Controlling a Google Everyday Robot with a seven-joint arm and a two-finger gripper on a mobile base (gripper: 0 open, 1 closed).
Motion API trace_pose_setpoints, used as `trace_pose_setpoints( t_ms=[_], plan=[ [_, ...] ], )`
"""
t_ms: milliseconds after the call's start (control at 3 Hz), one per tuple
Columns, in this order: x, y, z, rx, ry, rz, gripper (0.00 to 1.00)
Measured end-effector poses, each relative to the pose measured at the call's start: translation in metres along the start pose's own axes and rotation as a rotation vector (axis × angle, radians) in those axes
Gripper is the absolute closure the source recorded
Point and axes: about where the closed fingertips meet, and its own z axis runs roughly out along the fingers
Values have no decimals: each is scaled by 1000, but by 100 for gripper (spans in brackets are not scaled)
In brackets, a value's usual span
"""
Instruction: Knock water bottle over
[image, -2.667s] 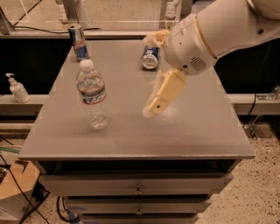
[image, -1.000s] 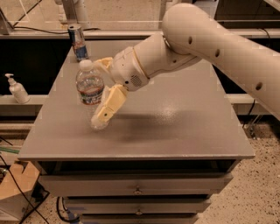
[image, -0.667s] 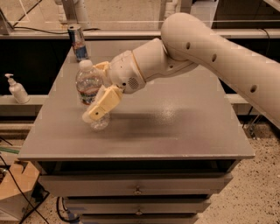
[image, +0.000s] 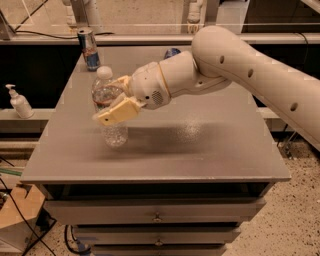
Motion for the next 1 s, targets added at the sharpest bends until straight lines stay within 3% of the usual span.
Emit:
trace_pose_setpoints(
  t_ms=[333,667,1000],
  plan=[
    [4,-10,-31,83,96,-10,88],
    [6,-22,-64,164,286,-50,100],
    [15,-33,-77,203,498,-88,83]
  ],
)
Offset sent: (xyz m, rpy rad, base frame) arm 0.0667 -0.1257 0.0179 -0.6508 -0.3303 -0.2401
